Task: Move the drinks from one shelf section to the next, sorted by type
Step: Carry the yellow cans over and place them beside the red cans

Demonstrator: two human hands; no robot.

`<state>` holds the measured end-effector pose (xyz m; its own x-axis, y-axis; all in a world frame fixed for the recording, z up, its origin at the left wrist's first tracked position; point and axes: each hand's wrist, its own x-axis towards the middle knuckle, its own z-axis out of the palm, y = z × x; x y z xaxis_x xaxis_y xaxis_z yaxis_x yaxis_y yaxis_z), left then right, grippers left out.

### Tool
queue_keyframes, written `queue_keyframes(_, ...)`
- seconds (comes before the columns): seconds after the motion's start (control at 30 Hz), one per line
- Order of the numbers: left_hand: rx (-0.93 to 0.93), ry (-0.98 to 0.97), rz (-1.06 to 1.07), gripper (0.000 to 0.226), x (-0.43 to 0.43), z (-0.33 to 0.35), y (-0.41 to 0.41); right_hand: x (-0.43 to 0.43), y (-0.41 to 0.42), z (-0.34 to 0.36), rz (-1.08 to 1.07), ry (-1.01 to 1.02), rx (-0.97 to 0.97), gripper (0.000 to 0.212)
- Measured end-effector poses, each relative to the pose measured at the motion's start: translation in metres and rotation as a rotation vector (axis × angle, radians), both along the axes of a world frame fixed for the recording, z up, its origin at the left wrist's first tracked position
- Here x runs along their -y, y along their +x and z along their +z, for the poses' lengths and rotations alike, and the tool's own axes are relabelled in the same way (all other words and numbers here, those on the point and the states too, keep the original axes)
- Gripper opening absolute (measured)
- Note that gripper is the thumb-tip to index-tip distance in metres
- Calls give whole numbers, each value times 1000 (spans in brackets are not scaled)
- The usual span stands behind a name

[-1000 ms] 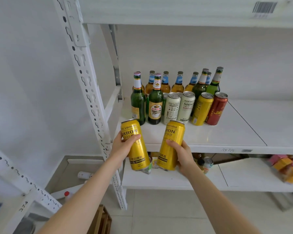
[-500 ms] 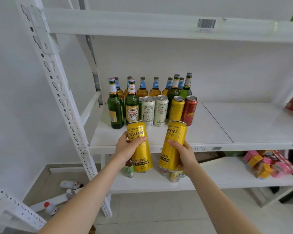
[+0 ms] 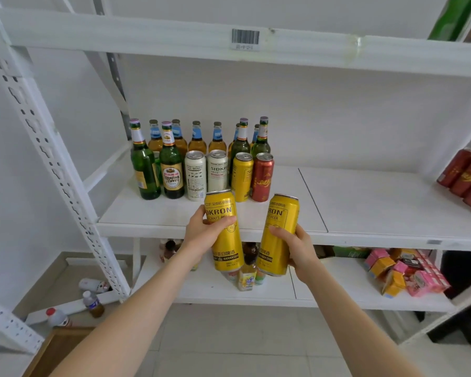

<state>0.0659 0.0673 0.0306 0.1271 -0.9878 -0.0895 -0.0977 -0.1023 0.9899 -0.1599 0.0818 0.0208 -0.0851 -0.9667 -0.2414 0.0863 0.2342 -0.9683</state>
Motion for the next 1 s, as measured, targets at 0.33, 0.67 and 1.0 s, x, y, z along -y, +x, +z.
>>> queue_keyframes(0.33,9,-39,-54,47,31,2,-90,19,-87,-2,-37,-27,-21,48)
queue_keyframes(0.67,53,-65,-153,55,88,6,-196,56,-178,-2,-129,-69,1,42)
queue_keyframes(1.0,111,-60,-236,56,103,7,-330,66,-307,-9,-175,-81,18,45)
